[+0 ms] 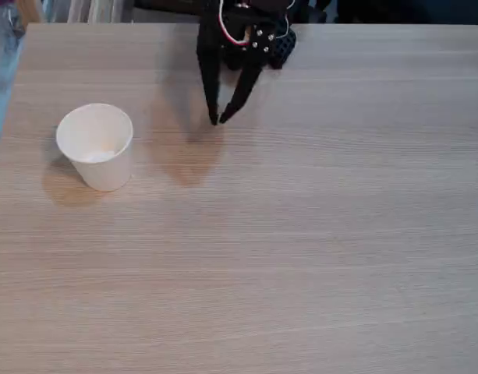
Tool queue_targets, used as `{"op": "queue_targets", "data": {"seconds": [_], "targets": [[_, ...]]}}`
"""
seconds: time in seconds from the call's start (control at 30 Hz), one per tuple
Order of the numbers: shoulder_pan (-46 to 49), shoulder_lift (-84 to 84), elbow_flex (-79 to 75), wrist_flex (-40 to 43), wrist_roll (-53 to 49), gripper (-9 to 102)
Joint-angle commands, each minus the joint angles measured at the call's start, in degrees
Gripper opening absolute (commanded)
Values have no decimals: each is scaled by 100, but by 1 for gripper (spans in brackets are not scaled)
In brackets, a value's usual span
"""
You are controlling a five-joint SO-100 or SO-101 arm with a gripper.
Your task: Grasp a block and put it in the bin.
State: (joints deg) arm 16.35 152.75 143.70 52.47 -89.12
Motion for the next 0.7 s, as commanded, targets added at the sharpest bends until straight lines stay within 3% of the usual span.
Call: {"op": "queue_targets", "data": {"seconds": [0.0, 0.33, 0.67], "targets": [[-149, 343, 185, 308, -44, 0], [-800, 1362, 1178, 1362, 176, 0], [-1292, 2320, 2505, 1644, 114, 0]]}}
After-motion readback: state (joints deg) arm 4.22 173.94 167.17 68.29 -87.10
